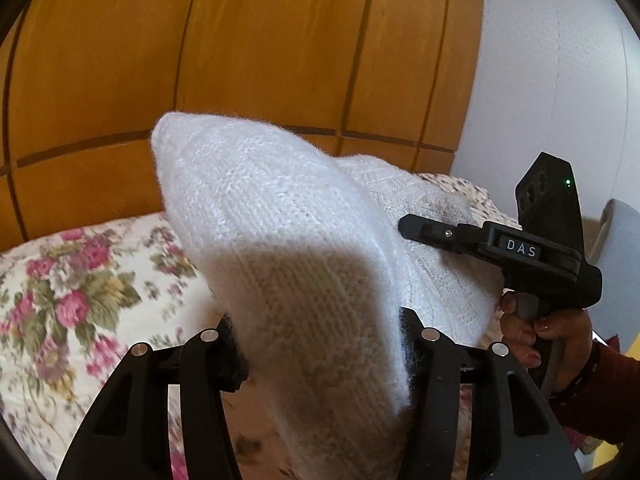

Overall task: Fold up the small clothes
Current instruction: 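Lift the bundle with both grippers and fold it over onto itself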

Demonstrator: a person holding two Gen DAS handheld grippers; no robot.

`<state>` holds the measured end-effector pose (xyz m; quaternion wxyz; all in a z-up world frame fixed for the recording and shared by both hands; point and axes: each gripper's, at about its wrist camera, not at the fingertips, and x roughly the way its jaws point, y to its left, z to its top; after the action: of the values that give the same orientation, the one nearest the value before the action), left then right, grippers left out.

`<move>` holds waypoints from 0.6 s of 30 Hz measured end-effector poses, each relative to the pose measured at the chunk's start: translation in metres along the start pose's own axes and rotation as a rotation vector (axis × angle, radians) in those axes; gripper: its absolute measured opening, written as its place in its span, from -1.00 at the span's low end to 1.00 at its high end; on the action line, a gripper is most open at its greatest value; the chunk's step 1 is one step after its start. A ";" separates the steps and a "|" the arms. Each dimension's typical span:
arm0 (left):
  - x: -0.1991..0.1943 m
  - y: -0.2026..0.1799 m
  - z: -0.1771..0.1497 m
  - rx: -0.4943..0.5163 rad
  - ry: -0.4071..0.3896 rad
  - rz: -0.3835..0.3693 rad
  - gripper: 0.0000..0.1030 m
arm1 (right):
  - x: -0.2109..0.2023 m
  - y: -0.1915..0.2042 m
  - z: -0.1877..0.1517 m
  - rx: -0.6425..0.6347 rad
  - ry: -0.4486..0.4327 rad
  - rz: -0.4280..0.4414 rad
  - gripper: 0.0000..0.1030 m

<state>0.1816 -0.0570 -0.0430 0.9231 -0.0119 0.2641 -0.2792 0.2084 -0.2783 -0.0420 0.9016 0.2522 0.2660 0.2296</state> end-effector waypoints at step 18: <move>0.127 0.078 0.002 -0.196 0.122 0.032 0.19 | 0.111 -0.098 0.027 0.078 0.112 -0.231 -0.01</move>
<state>0.3113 -0.0577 -0.1158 0.9041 -0.0810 0.3459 -0.2376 0.3357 -0.3016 -0.1192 0.8954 0.2414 0.3518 0.1275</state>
